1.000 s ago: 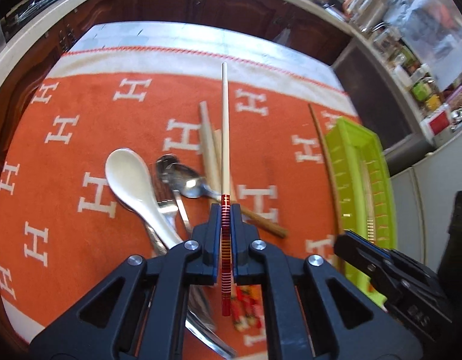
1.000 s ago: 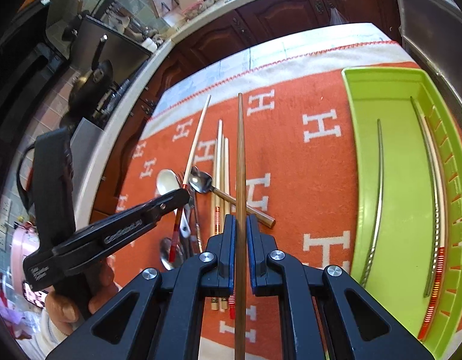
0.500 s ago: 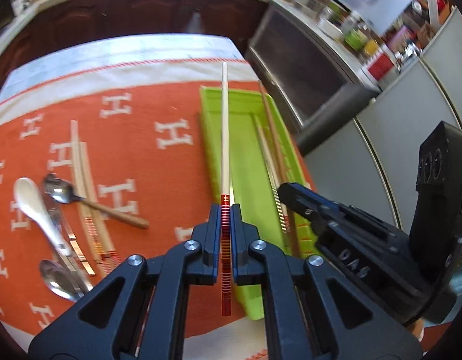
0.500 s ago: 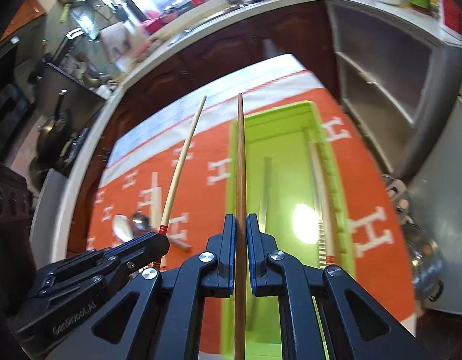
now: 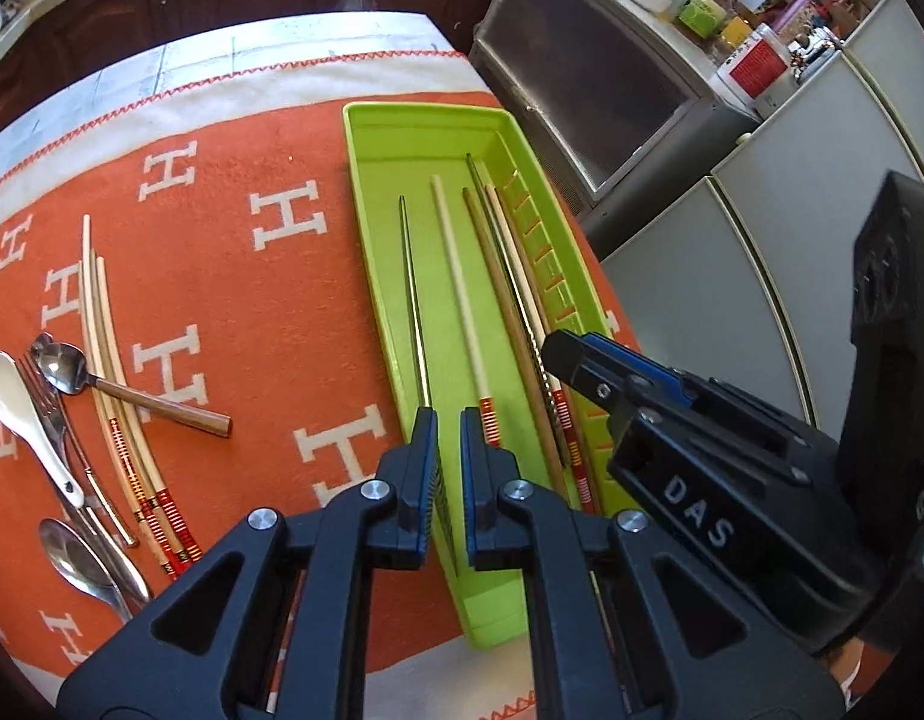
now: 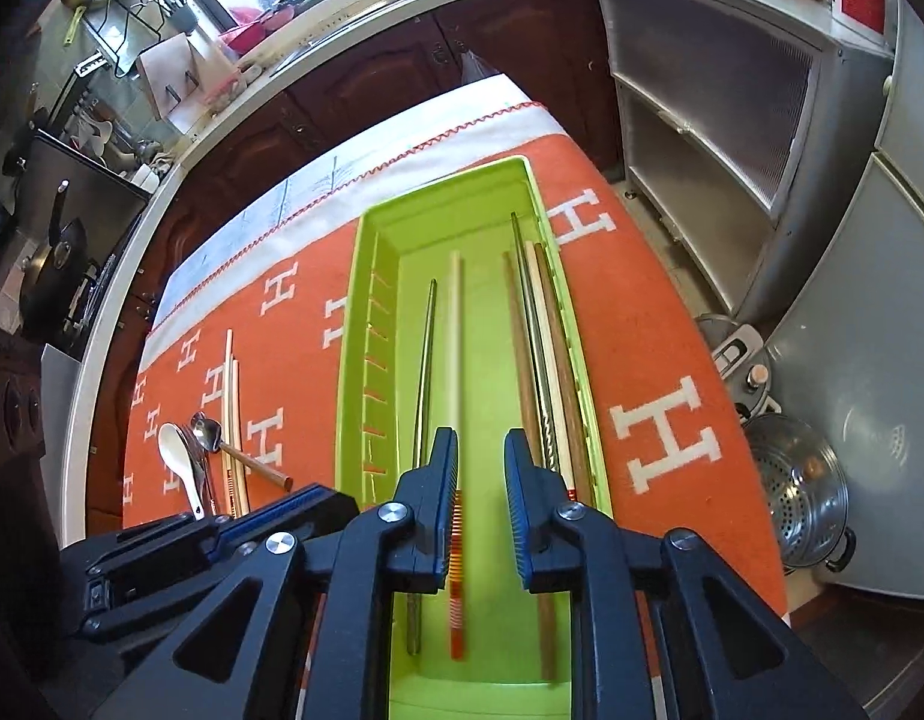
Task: Organize utensils
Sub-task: 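Move both open tools back over the remaining utensils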
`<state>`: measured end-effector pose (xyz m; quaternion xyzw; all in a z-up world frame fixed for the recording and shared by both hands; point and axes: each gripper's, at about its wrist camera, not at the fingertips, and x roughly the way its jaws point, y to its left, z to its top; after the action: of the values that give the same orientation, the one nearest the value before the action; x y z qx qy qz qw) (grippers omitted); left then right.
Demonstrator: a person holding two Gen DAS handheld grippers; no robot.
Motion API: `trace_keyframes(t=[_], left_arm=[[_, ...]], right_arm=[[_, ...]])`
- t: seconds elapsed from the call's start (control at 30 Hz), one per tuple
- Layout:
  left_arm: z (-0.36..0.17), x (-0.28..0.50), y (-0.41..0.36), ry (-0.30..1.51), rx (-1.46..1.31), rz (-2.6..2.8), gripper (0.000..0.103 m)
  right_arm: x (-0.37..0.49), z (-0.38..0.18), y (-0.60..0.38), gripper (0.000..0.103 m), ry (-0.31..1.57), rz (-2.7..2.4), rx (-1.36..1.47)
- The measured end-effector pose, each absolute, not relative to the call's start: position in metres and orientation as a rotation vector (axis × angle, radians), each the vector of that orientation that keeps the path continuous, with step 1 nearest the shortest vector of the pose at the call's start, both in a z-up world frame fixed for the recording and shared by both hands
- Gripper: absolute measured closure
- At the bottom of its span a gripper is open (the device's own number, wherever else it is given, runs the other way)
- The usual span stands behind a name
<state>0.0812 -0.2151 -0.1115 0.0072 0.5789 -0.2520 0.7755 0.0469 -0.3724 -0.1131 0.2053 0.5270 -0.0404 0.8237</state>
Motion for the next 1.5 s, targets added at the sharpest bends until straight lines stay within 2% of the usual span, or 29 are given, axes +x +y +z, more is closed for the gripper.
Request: trace_keyframes(t=[0.53, 0.63, 0.7, 0.83, 1.03, 1.23, 1.5], left_arm=[[-0.066, 0.056, -0.137, 1.094, 0.087, -0.399, 0.099], [-0.063, 0.052, -0.113, 1.078, 0.077, -0.353, 0.092], [-0.061, 0.050, -0.099, 1.063, 0.067, -0.321, 0.081], [-0.060, 0.046, -0.063, 1.039, 0.033, -0.242, 0.077], [-0.072, 0.041, -0.004, 1.052, -0.051, -0.153, 0.076], [-0.099, 0.038, 0.041, 1.094, -0.158, -0.096, 0.069], [-0.137, 0.035, 0.070, 1.095, -0.242, -0.096, 0.068]], right_arm=[[0.041, -0.086, -0.328, 0.087, 1.105, -0.009, 0.405], [0.042, -0.084, -0.315, 0.087, 1.113, 0.026, 0.389], [0.042, -0.084, -0.305, 0.087, 1.120, 0.050, 0.375], [0.047, -0.083, -0.280, 0.087, 1.142, 0.103, 0.343], [0.052, -0.081, -0.240, 0.087, 1.159, 0.184, 0.291], [0.057, -0.085, -0.201, 0.087, 1.180, 0.266, 0.244], [0.062, -0.096, -0.158, 0.087, 1.205, 0.361, 0.190]])
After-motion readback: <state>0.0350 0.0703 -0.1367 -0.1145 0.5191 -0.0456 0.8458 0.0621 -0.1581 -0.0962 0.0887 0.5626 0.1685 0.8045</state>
